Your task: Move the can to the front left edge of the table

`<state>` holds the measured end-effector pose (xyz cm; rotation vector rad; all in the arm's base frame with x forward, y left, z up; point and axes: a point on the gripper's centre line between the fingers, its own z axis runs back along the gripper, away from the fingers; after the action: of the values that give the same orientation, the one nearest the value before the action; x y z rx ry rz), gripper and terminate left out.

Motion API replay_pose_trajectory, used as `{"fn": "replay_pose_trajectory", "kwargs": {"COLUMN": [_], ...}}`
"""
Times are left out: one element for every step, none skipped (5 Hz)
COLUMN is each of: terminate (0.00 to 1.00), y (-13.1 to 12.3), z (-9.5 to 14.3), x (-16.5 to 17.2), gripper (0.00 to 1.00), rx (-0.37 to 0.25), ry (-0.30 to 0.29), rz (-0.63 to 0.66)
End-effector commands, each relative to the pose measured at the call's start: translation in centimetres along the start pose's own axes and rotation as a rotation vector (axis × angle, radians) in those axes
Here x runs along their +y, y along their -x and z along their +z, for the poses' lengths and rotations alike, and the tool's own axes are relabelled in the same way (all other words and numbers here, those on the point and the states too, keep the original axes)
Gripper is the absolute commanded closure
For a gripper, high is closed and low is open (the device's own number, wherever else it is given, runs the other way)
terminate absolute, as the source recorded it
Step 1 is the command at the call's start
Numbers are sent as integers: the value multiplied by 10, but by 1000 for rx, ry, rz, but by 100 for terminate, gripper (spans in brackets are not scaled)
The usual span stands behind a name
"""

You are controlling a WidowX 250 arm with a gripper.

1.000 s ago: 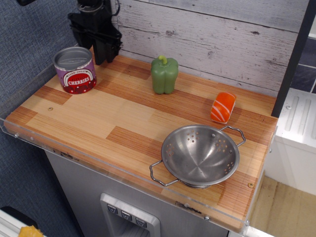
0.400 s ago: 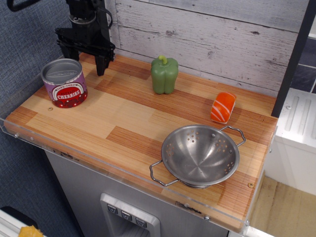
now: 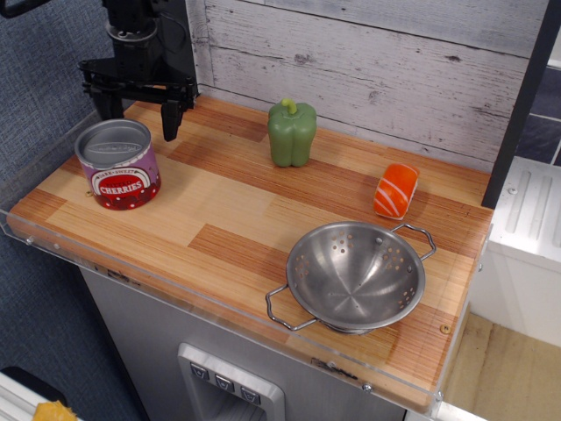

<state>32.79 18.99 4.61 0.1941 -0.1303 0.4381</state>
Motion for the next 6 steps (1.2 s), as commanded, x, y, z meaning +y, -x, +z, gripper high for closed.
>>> {"fn": "replay_pose_trajectory", "kwargs": {"terminate": [0,0,0,0,0,0], "y": [13,22,34,42,46,49], "z": [31,32,33,33,32,33], "x": [7,2,-6,-13,-19,-21], "gripper": [0,0,0,0,0,0], "rx": [-30,-25,-24,-21,-19,-18], "ry": [-12,-8,-8,-15,-16,-20], "rz": [84,110,137,147,139,129]}}
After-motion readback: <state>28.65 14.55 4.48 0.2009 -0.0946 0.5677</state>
